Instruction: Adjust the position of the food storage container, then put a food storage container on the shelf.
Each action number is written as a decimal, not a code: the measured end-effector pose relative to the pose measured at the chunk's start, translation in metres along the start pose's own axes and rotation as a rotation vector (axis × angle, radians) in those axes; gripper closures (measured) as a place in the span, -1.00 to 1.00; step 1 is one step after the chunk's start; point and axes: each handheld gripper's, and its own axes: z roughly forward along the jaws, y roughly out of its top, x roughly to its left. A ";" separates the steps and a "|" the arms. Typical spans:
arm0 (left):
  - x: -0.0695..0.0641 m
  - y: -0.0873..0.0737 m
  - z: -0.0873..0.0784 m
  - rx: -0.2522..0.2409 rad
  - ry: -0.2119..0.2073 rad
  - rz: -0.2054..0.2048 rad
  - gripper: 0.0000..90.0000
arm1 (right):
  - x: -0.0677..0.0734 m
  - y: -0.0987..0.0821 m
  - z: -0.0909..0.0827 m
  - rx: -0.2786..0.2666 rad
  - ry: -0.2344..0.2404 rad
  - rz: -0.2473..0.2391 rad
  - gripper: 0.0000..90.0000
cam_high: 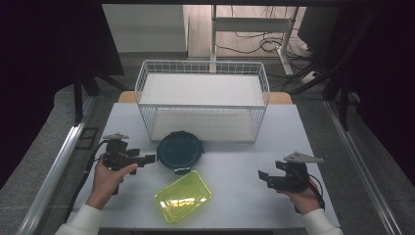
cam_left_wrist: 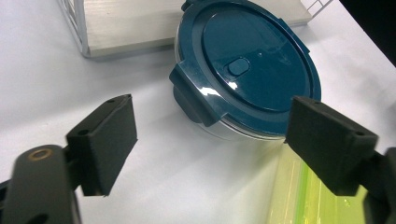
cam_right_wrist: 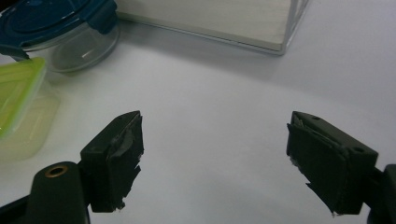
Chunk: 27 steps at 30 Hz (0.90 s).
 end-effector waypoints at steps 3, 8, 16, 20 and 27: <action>-0.001 0.000 -0.002 -0.002 -0.006 -0.006 -0.72 | 0.001 0.003 0.003 0.001 0.007 0.001 -0.58; 0.000 0.001 -0.003 -0.011 -0.019 -0.025 -0.74 | 0.004 0.006 0.004 0.003 0.023 0.007 -0.60; 0.001 0.002 -0.001 -0.009 -0.040 -0.042 -0.75 | 0.011 0.013 0.008 0.010 0.098 0.054 -0.63; 0.000 0.002 -0.003 -0.015 -0.078 -0.070 -0.74 | 0.019 0.022 0.015 0.025 0.155 0.059 -0.68; 0.001 0.004 0.001 -0.013 -0.107 -0.098 -0.74 | 0.032 0.038 0.036 0.046 0.236 0.111 -0.73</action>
